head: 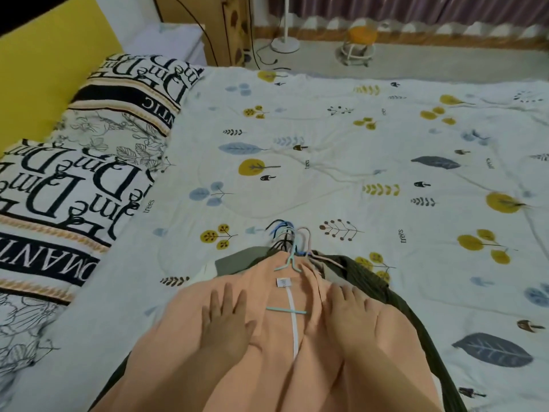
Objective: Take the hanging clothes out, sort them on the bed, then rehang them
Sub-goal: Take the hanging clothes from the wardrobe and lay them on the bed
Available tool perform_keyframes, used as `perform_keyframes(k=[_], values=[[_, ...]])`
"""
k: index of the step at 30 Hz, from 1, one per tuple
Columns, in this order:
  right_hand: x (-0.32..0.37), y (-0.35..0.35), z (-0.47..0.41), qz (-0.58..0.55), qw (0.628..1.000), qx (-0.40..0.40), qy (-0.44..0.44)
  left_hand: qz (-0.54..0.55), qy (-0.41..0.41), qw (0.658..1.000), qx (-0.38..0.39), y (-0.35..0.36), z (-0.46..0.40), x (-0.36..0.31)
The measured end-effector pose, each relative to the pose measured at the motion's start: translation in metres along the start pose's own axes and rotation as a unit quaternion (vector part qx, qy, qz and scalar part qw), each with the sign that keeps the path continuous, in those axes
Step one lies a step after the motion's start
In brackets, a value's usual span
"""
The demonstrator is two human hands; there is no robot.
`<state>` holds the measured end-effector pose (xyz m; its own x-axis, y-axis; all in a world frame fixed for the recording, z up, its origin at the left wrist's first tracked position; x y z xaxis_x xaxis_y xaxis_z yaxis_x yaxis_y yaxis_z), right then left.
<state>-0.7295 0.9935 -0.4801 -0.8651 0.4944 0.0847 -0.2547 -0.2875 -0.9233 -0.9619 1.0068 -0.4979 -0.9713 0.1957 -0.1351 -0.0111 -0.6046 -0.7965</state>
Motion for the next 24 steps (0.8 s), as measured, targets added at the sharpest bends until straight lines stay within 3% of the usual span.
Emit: perform_keyframes(k=[5,9,17,24], values=[[0.004,0.002,0.018,0.072,0.995,0.075,0.011,0.025,0.019,0.999,0.030,-0.014,0.007,0.002],[0.014,-0.021,0.045,0.080,0.989,0.120,0.017,0.033,0.046,0.998,-0.001,-0.047,0.031,0.000],[0.049,-0.083,0.138,-0.005,0.998,0.061,-0.011,0.120,0.084,0.983,-0.109,-0.102,0.131,0.014],[0.102,-0.133,0.274,-0.005,0.994,0.010,-0.107,0.136,0.104,0.967,-0.187,-0.137,0.267,0.061]])
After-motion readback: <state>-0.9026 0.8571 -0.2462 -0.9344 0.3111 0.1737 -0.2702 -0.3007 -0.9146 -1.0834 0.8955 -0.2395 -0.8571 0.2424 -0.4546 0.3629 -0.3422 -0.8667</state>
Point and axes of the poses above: each hand's wrist, its own z-axis away from the middle knuckle, its own y-axis out of the palm, x = y × z, the point moved 9 cm from there along -z, towards the middle knuckle, and after that the axes turned 10 degrees about y, right-handed, at the moved point
